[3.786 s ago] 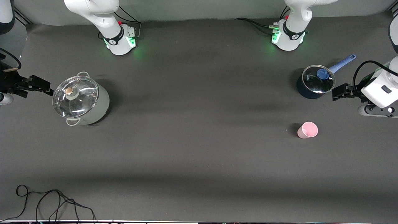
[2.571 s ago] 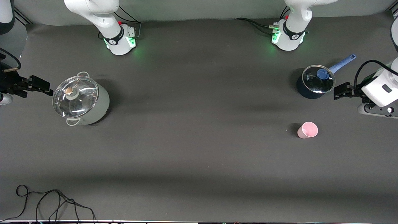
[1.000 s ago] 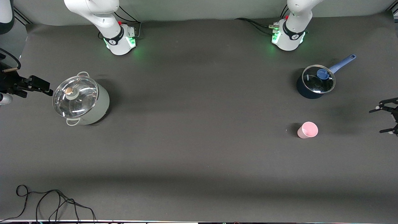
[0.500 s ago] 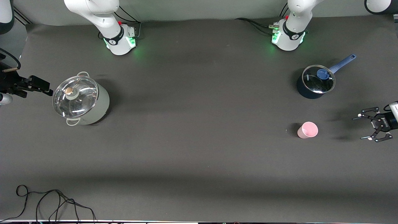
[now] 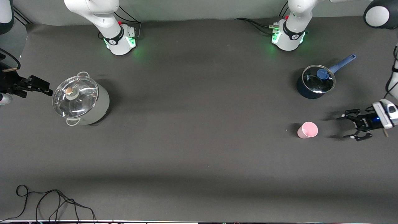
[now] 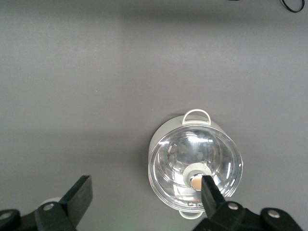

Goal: Transfer pink cup from left to right arm
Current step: 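Lower the open left gripper beside the pink cup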

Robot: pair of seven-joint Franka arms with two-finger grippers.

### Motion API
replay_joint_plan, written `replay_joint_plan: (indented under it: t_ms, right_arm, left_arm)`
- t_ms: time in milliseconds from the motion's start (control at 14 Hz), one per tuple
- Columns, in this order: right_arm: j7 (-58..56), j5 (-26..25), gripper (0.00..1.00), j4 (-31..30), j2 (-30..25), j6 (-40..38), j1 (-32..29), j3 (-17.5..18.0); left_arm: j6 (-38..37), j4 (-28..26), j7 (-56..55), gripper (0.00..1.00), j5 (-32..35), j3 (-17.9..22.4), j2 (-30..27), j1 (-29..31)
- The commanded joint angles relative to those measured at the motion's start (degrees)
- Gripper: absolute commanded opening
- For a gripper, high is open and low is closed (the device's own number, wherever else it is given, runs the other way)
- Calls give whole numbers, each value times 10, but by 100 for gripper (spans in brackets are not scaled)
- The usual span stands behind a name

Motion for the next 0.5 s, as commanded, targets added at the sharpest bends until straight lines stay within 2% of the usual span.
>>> replay_joint_plan:
  t_ms: [0, 429]
  right_arm:
    - [-2, 4, 100, -5, -9, 5, 2, -4]
    - [-2, 4, 100, -5, -9, 5, 2, -4]
  left_arm:
    - [-45, 15, 18, 99, -28, -16, 48, 6]
    - [-41, 13, 60, 99, -32, -40, 71, -4]
